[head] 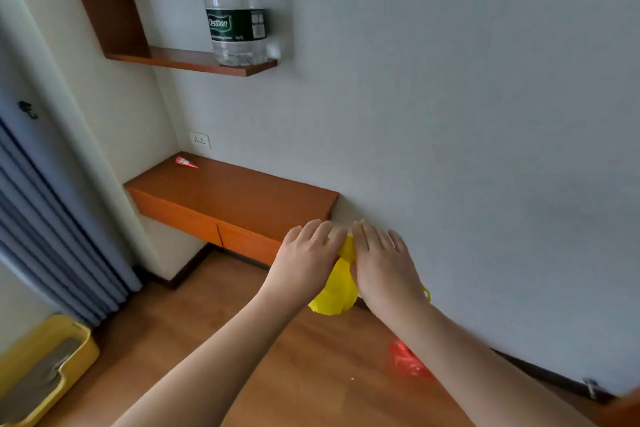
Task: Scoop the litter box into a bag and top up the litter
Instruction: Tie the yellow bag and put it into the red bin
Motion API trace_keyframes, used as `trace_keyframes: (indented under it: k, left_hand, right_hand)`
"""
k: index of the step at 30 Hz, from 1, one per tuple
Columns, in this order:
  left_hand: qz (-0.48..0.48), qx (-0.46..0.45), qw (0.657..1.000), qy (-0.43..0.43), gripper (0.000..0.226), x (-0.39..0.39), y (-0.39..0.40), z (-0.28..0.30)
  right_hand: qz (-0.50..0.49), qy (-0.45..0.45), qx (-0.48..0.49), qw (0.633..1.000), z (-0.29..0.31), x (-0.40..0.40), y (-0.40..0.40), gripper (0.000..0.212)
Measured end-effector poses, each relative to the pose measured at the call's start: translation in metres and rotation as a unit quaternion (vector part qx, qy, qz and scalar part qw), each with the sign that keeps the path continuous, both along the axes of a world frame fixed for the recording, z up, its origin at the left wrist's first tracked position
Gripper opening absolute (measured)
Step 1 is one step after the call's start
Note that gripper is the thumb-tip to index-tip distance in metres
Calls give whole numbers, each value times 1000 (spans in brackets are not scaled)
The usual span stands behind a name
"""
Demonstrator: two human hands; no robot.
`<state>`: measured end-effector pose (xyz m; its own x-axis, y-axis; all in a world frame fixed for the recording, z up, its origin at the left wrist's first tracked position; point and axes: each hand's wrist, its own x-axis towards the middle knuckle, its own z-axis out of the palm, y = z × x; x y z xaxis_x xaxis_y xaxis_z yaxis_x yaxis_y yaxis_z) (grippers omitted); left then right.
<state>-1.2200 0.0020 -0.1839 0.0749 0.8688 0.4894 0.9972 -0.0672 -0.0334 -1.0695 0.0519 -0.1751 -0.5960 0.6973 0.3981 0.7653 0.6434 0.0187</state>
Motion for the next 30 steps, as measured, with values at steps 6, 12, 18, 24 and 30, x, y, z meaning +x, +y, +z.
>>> trace_keyframes:
  k: [6, 12, 18, 24, 30]
  left_hand:
    - [-44, -4, 999, -28, 49, 47, 28, 2]
    - [-55, -57, 997, -8, 66, 104, 63, -9]
    - [-108, -93, 990, 13, 61, 173, 113, -21]
    - [-110, -140, 983, 38, 60, 233, 160, -27]
    - [-89, -179, 979, 43, 63, 270, 203, -42]
  right_hand:
    - [-60, -6, 38, 997, -3, 57, 14, 47]
    - [-111, -20, 28, 993, -16, 117, 31, 63]
    - [-163, -13, 11, 987, -36, 189, 65, 61]
    - [-165, -20, -24, 986, -50, 254, 112, 56]
    - [-165, -13, -52, 985, -67, 288, 155, 55]
